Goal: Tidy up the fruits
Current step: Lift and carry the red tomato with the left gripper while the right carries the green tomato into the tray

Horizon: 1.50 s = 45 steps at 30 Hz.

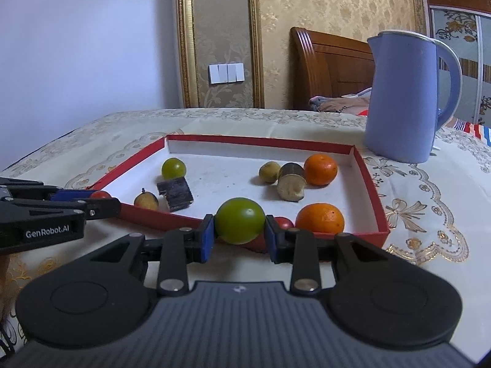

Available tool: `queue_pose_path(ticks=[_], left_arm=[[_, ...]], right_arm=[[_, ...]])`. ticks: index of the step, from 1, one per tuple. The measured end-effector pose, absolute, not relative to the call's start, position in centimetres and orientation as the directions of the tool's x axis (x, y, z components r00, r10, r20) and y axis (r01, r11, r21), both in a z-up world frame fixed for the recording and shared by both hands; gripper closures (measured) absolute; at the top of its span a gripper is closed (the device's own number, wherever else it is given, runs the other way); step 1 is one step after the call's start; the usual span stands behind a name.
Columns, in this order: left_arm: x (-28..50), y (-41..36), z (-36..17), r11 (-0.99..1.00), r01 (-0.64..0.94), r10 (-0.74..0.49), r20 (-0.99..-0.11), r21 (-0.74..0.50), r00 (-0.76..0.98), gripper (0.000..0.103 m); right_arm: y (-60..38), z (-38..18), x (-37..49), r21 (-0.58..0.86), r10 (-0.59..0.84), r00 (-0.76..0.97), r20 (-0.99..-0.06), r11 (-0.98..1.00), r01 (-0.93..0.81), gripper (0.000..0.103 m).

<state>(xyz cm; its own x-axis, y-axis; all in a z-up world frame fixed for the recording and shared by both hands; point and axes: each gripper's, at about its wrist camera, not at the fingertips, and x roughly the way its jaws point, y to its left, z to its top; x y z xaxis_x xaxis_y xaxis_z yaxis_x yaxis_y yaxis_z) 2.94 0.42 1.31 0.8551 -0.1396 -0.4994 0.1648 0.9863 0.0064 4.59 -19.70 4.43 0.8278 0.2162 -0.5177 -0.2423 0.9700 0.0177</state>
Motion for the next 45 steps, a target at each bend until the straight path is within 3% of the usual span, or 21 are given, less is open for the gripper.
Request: queue_pose_path(ticks=[29, 45], left_arm=[[6.8, -1.3, 2.6, 0.993, 0.113, -0.086, -0.510, 0.022, 0.856, 0.078], [13.2, -4.3, 2.0, 0.993, 0.105, -0.059, -0.550, 0.053, 0.833, 0.078]], right_arm=[[-20.2, 5.5, 7.3, 0.014, 0.165, 0.837, -0.521, 0.983, -0.185, 0.071], [-18.5, 4.2, 13.2, -0.019, 0.131, 0.796, -0.591, 0.984, -0.176, 0.071]])
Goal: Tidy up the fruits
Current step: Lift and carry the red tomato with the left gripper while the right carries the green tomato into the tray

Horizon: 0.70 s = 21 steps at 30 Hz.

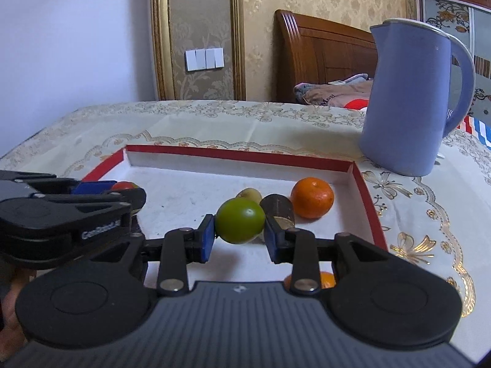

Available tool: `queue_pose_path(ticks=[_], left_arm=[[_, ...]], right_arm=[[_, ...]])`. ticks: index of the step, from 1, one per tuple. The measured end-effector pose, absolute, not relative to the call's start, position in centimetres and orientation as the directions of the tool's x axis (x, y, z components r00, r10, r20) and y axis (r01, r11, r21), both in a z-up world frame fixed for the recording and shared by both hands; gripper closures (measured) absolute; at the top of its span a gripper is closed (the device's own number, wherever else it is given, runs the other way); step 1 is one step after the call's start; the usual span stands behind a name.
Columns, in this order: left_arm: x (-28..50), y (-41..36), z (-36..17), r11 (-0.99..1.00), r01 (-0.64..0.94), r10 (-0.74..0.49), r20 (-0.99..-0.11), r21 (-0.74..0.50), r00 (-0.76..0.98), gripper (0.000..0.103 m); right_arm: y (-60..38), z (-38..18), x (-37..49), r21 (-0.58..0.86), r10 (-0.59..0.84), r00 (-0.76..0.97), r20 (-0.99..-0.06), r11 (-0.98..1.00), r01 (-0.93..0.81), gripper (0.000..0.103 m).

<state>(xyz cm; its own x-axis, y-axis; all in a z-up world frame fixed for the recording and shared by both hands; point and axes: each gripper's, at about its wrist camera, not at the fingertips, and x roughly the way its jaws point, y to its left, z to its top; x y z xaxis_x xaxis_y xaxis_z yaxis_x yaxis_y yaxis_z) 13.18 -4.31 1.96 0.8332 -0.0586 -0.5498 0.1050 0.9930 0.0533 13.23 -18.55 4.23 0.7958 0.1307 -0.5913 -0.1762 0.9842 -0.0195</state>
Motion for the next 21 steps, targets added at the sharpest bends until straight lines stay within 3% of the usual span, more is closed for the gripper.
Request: queue_pose_path(ticks=[21], left_arm=[[16.5, -4.3, 1.3, 0.994, -0.015, 0.068, -0.501, 0.108, 0.863, 0.076]], right_arm=[[-18.0, 2.6, 17.3, 0.025, 0.109, 0.750, -0.653, 0.992, -0.123, 0.071]])
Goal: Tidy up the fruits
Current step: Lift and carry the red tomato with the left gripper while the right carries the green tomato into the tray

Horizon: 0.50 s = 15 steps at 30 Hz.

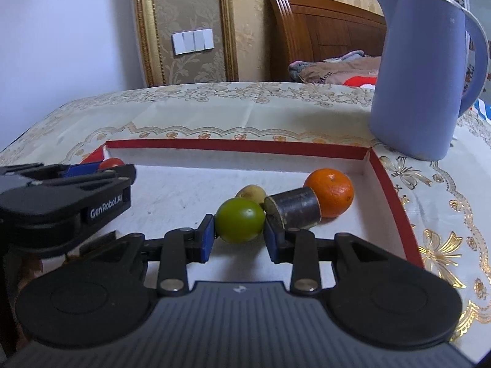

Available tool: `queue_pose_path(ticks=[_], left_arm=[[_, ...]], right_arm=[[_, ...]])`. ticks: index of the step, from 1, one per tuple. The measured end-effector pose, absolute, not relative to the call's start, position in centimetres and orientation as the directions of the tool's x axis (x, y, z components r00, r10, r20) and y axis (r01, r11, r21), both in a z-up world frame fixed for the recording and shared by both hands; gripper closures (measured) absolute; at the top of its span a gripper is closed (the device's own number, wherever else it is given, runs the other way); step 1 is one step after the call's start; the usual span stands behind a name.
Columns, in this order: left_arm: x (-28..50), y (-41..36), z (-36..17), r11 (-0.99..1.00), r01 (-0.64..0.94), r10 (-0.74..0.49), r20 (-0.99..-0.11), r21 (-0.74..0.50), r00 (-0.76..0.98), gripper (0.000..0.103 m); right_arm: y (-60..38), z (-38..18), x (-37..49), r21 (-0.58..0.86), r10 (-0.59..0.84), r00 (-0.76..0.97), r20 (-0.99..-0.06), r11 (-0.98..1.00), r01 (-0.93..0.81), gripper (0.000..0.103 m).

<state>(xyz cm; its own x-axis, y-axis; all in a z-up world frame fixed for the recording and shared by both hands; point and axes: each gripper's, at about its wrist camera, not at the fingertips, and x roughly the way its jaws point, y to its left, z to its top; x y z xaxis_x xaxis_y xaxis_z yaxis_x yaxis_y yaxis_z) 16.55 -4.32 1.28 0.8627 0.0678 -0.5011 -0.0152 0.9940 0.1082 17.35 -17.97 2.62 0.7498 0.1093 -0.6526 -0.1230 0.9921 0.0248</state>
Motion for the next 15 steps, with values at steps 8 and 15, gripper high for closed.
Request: queue_pose_path(ticks=[8, 15], left_arm=[[17.5, -4.0, 1.0, 0.991, -0.049, 0.107, -0.498, 0.128, 0.861, 0.075], [17.7, -3.7, 0.9, 0.989, -0.068, 0.124, -0.506, 0.128, 0.853, 0.074]], right_arm=[[-17.9, 2.3, 19.0, 0.013, 0.071, 0.754, -0.653, 0.997, -0.082, 0.071], [-18.0, 2.1, 19.5, 0.003, 0.050, 0.760, -0.648, 0.998, -0.063, 0.071]])
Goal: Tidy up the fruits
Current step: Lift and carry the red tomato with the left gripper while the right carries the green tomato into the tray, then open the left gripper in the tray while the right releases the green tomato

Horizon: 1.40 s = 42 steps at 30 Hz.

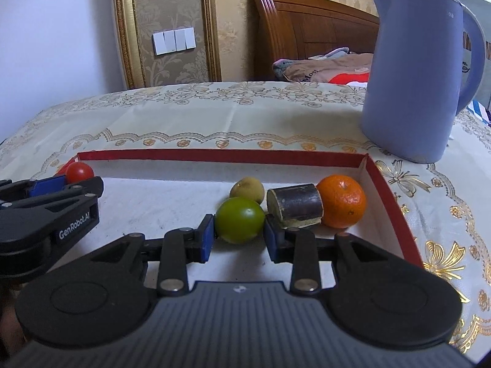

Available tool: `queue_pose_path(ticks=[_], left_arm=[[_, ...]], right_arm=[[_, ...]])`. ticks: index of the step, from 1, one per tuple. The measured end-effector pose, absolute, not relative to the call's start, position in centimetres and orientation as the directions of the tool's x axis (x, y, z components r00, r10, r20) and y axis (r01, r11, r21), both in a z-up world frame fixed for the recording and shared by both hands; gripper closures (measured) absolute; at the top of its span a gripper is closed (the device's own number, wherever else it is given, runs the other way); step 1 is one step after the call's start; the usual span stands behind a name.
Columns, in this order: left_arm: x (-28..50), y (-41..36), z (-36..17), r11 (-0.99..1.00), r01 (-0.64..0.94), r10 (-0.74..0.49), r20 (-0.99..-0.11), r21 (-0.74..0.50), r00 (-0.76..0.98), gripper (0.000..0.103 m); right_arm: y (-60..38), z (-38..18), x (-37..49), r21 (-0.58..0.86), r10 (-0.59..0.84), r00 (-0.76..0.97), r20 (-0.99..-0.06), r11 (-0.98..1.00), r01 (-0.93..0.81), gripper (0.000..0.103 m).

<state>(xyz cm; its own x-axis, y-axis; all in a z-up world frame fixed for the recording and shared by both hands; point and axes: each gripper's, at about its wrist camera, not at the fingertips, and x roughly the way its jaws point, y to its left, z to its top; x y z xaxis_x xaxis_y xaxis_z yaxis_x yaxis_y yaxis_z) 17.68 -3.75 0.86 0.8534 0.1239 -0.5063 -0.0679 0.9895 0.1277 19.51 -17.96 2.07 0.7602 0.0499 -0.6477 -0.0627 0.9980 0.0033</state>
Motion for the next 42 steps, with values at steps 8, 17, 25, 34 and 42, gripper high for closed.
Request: queue_pose_path(ticks=[8, 17, 25, 34, 42], left_arm=[[17.1, -3.6, 1.0, 0.995, -0.036, 0.078, -0.515, 0.091, 0.854, 0.048], [16.7, -3.3, 0.9, 0.998, -0.033, 0.060, -0.526, 0.061, 0.848, 0.044], [15.9, -2.6, 1.0, 0.999, -0.032, 0.040, -0.529, 0.024, 0.848, 0.043], [14.4, -2.6, 1.1, 0.998, -0.030, 0.049, -0.502, 0.047, 0.863, 0.043], [13.5, -2.2, 1.3, 0.999, -0.022, 0.032, -0.501, 0.027, 0.865, 0.041]], right_arm=[[-18.1, 2.2, 19.3, 0.013, 0.056, 0.760, -0.648, 0.998, -0.063, 0.070], [-18.4, 2.5, 18.9, 0.047, 0.086, 0.761, -0.643, 0.996, -0.073, 0.057], [-18.4, 2.8, 17.9, 0.038, 0.061, 0.793, -0.606, 0.998, -0.048, 0.030], [-18.5, 3.5, 16.7, 0.004, 0.033, 0.828, -0.560, 0.999, -0.037, 0.018], [-18.9, 3.8, 15.9, 0.010, 0.020, 0.835, -0.549, 1.000, -0.018, 0.013]])
